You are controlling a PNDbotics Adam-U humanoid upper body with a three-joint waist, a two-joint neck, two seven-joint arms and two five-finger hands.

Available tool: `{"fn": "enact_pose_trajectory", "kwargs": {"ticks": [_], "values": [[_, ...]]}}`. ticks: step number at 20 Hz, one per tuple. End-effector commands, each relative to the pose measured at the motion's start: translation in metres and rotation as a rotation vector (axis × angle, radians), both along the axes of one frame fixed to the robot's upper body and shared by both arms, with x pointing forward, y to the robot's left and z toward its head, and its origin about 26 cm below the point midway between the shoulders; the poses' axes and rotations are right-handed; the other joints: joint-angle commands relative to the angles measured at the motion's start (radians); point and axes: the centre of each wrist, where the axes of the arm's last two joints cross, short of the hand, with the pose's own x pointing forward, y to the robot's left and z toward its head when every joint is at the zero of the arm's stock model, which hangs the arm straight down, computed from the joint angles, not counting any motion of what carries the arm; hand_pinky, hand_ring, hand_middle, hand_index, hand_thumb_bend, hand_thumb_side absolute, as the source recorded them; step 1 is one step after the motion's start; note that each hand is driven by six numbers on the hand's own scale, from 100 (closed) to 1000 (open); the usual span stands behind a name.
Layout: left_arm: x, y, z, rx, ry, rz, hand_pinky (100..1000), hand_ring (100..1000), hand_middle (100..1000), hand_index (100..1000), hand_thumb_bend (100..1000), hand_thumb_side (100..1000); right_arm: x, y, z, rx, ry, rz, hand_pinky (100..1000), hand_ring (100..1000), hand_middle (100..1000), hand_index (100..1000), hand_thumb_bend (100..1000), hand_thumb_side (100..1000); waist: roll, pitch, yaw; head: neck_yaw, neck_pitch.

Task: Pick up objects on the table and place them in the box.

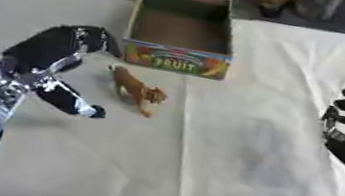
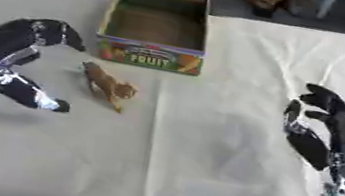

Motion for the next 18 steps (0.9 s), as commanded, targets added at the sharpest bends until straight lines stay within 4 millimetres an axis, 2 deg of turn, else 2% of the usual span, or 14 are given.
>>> {"fn": "enact_pose_trajectory", "kwargs": {"ticks": [1,8,18], "values": [[0.006,-0.005,0.0,0.042,-0.036,0.001,686,749,720,769,819,199,0.0,-0.001,0.006,-0.006,-0.017,0.008,711,785,656,830,100,268,-0.002,-0.014,-0.002,0.004,0.006],[0.023,-0.014,-0.014,0.109,-0.011,-0.021,675,734,692,765,818,219,0.0,-0.001,0.005,-0.006,-0.014,0.011,711,783,654,829,100,268,-0.001,-0.015,-0.006,0.008,0.006],[0.041,-0.028,-0.022,0.144,-0.062,-0.051,670,728,684,759,836,246,0.0,0.0,0.004,-0.004,-0.011,0.016,710,772,653,829,100,268,0.0,-0.015,-0.011,0.012,0.006]]}}
